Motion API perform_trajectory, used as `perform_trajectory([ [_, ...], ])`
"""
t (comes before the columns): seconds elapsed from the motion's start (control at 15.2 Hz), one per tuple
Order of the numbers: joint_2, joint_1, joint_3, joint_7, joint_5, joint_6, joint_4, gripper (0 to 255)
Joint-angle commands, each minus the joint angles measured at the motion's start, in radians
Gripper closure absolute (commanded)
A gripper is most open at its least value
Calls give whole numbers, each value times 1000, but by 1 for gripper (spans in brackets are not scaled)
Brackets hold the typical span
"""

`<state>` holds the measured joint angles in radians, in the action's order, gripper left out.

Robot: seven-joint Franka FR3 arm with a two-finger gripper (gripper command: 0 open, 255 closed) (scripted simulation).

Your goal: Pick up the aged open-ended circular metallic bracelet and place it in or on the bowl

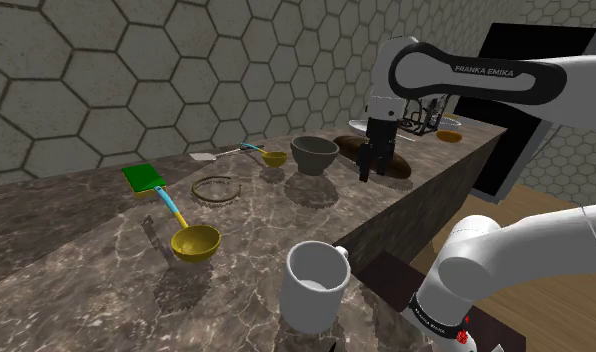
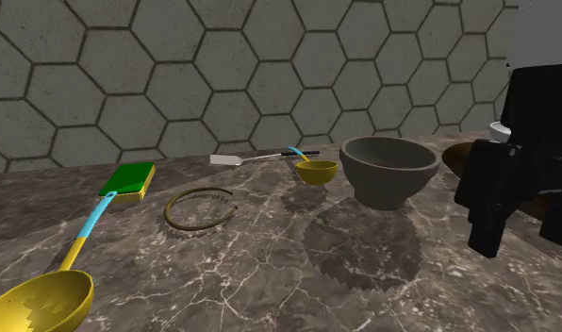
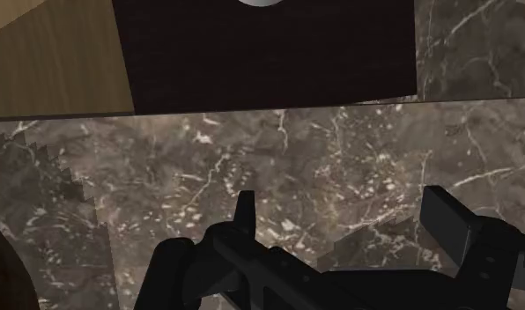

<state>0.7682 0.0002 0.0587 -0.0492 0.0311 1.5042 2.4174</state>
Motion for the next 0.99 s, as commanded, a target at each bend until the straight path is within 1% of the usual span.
perform_trajectory([
  [0.0, 0, 0, 0, 0, 0, 0, 0, 0],
  [0.26, -95, 11, -81, -139, 68, 62, -43, 0],
  [0.46, -178, 17, -136, -241, 106, 108, -90, 0],
  [0.73, -303, 19, -203, -374, 138, 164, -174, 0],
  [0.92, -405, 19, -248, -473, 147, 200, -251, 0],
])
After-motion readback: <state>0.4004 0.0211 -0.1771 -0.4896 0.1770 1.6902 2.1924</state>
